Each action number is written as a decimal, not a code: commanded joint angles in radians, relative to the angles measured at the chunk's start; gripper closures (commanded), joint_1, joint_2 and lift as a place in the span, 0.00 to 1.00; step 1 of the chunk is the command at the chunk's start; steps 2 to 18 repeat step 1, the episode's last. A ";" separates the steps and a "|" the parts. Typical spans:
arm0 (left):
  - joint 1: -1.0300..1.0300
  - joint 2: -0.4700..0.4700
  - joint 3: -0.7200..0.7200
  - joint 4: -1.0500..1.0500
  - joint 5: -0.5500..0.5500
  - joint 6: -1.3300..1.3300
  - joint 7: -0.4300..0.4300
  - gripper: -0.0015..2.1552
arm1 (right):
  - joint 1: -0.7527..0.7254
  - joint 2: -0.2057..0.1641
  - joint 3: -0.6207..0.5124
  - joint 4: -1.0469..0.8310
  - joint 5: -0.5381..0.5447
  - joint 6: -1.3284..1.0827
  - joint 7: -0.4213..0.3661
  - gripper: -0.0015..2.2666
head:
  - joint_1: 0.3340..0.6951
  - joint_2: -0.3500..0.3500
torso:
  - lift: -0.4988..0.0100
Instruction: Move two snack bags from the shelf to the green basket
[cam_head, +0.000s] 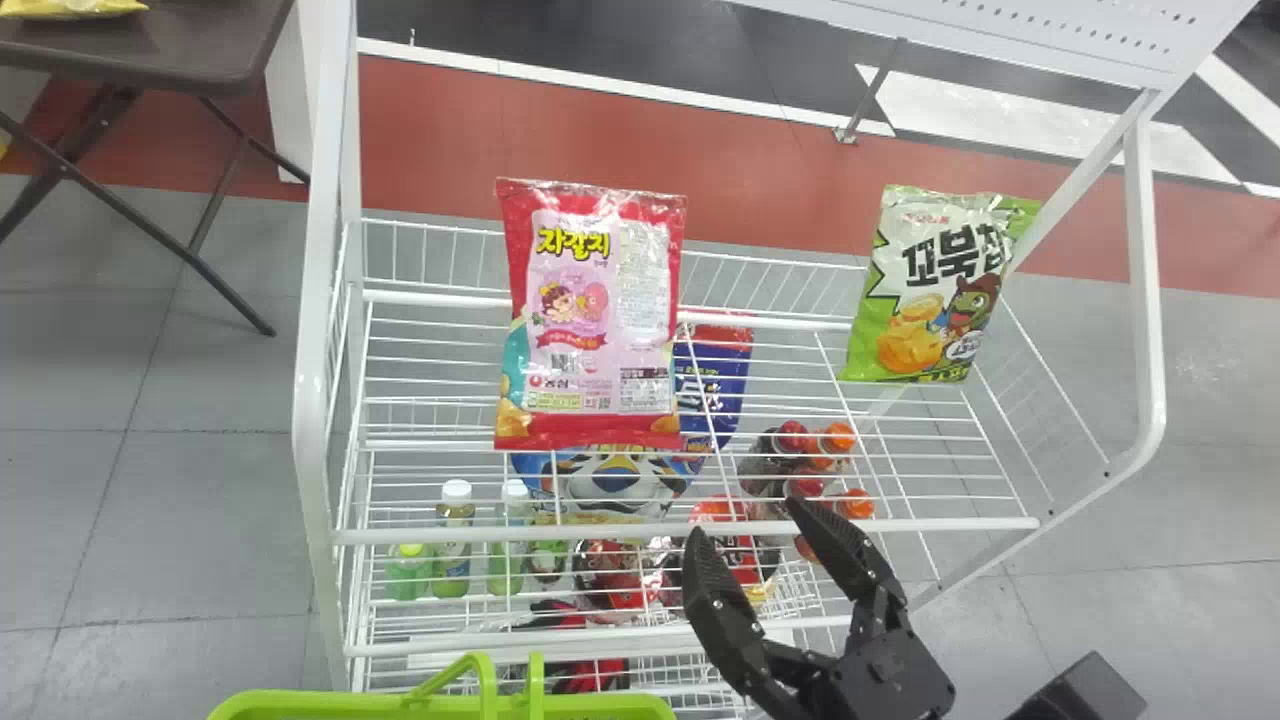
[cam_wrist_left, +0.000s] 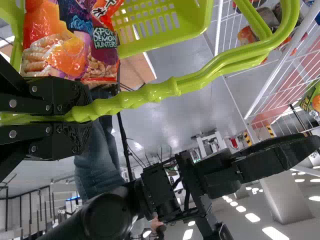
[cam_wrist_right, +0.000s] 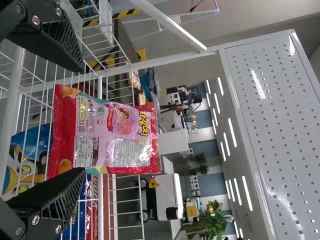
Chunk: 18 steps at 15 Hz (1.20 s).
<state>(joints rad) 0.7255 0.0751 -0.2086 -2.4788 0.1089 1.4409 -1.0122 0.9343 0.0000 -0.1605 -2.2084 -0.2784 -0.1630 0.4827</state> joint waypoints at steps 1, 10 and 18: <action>0.000 0.000 0.000 0.001 0.000 -0.003 0.000 0.98 | 0.003 0.001 -0.001 -0.008 -0.001 0.006 -0.006 0.05 | 1.00 0.00 | 0.95; 0.000 0.000 0.000 0.001 0.000 -0.003 0.000 0.98 | 0.003 0.001 -0.001 -0.008 -0.001 0.006 -0.006 0.05 | 1.00 0.00 | 0.95; 0.000 0.000 0.000 0.001 0.000 -0.003 0.000 0.98 | 0.003 0.001 -0.001 -0.008 -0.001 0.006 -0.006 0.05 | 1.00 0.00 | 0.95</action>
